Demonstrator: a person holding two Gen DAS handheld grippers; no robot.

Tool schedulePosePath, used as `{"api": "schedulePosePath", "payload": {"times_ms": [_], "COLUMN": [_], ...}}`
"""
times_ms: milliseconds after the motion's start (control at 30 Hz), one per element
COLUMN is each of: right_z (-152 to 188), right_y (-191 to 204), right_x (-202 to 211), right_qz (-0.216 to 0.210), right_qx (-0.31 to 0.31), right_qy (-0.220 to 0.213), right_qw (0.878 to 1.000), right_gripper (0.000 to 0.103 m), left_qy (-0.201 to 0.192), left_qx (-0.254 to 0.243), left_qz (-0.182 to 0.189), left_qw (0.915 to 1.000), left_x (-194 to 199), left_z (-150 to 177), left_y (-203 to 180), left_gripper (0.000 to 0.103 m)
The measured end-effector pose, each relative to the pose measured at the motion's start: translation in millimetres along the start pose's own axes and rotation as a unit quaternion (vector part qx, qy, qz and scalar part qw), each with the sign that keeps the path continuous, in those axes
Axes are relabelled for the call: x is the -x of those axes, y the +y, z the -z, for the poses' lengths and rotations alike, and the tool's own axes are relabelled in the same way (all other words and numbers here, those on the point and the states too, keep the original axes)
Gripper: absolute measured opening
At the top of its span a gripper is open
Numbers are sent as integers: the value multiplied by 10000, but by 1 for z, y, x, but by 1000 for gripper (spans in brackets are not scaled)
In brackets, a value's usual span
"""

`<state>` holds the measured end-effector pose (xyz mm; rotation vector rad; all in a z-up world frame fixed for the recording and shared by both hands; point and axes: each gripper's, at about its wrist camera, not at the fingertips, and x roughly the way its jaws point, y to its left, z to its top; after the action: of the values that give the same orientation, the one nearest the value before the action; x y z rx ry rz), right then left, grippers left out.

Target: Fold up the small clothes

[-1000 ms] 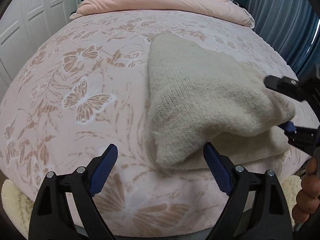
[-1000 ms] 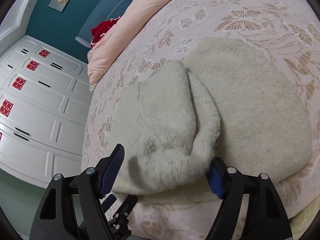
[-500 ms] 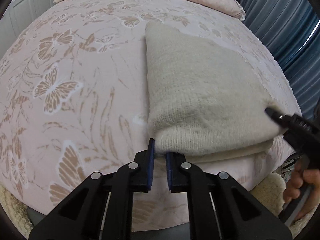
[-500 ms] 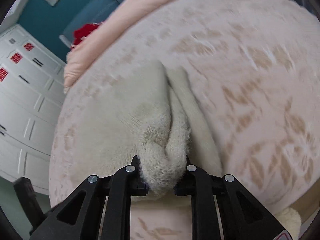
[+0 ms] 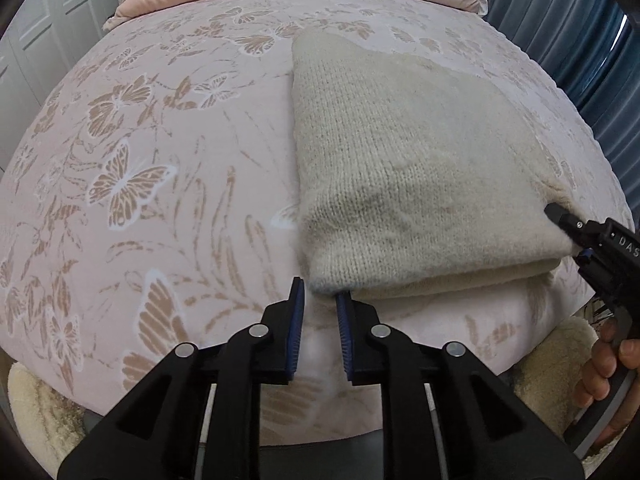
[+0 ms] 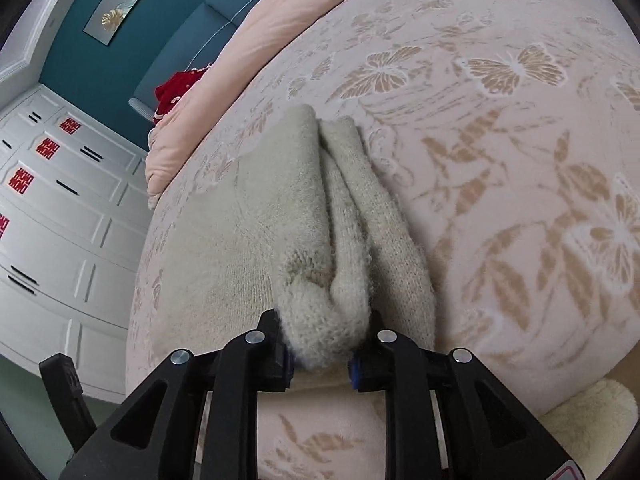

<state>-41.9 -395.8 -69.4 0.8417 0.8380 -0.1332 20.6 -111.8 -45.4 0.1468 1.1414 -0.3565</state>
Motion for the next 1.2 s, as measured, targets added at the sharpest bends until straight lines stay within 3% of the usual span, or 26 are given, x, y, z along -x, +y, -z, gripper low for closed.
{"api": "schedulePosePath", "payload": {"times_ms": [100, 267, 467, 633, 733, 800, 867, 933, 1000, 1067, 1200], "right_z": [1, -8, -22, -13, 13, 41, 51, 40, 23, 7, -9], "right_y": [4, 30, 112, 162, 152, 136, 136, 136, 123, 97, 36], "right_x": [18, 46, 61, 23, -36, -80, -69, -40, -1, 29, 36], "right_qz": [244, 705, 58, -131, 180, 539, 508, 318, 87, 190, 508], "right_qx": [70, 549, 1484, 1989, 2043, 2197, 2383, 2087, 1630, 1173, 217], "right_qy": [-84, -338, -529, -204, 573, 1218, 899, 726, 222, -167, 37], "right_qw": [9996, 9954, 9875, 9797, 9771, 9664, 9657, 9748, 9863, 9928, 9985], "right_gripper": [33, 34, 28, 28, 28, 28, 28, 29, 46, 57, 57], "left_qy": [-81, -239, -234, -275, -222, -160, -111, -173, -209, -229, -209], "left_qx": [-91, -284, -316, -218, 35, 187, 240, 224, 201, 140, -221], "left_qz": [-132, -342, -399, -469, -534, -523, -489, -435, -354, -202, -12], "left_qw": [9998, 9987, 9984, 9983, 9983, 9983, 9985, 9987, 9990, 9994, 9995], "left_x": [10, 25, 34, 43, 45, 43, 43, 45, 45, 41, 21], "left_z": [3, 4, 5, 12, 18, 21, 23, 25, 24, 21, 13], "left_y": [-3, -10, -13, 2, 22, 33, 39, 41, 38, 29, -1], "left_gripper": [34, 45, 51, 57, 58, 58, 58, 61, 69, 70, 78]}}
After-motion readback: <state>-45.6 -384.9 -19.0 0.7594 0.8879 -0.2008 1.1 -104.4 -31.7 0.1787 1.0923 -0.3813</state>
